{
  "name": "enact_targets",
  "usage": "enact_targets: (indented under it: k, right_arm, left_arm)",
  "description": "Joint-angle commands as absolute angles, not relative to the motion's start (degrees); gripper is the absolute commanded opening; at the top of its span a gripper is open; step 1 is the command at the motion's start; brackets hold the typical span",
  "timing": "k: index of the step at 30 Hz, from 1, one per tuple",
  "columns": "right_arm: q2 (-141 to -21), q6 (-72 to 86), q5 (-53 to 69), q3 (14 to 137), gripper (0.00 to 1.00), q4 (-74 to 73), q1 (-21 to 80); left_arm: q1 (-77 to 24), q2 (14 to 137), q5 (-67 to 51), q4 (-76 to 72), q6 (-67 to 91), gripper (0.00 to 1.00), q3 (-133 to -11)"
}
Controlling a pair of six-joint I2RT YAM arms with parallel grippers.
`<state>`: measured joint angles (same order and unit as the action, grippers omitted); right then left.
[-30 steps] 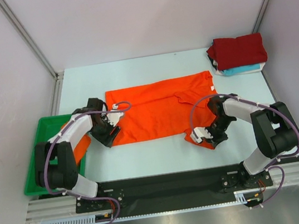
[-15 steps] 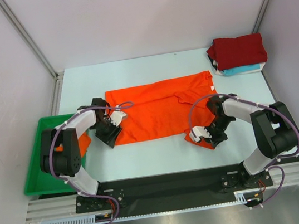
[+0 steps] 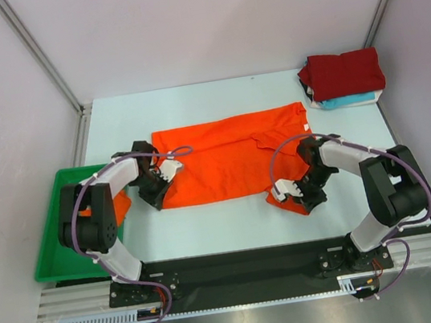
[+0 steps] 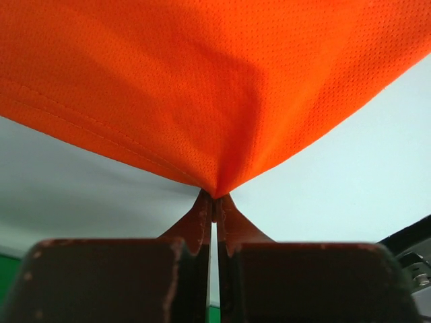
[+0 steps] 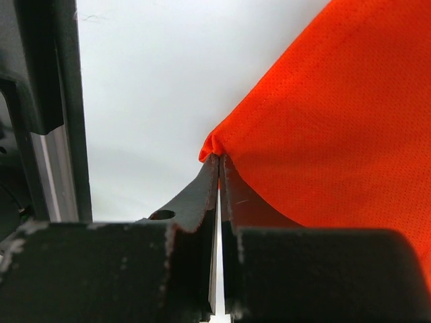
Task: Fold and stack the t-shirts
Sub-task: Fold the tshirt
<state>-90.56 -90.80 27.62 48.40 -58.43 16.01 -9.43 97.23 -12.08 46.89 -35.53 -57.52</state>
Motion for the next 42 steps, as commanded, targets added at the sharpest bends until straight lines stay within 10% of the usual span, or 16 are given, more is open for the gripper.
enact_targets:
  k: [1,21,42]
  right_arm:
    - [-91.6,-87.5,26.7,51.5,0.00,-55.4,15.4]
    - [-78.7,-71.3,37.1,68.6,0.00,-55.4,9.5]
    - [-97.5,-57.6,37.7,88.6,0.00,-40.0,3.1]
  left_arm:
    - [-9.1,96.0,-15.5,48.7,-37.6,0.00,-57.7]
    - [-9.9,98.4,-13.7,61.1,-39.6,0.01,-74.6]
    - [-7.5,111.7,-13.9,66.4,-40.8,0.00,-90.7]
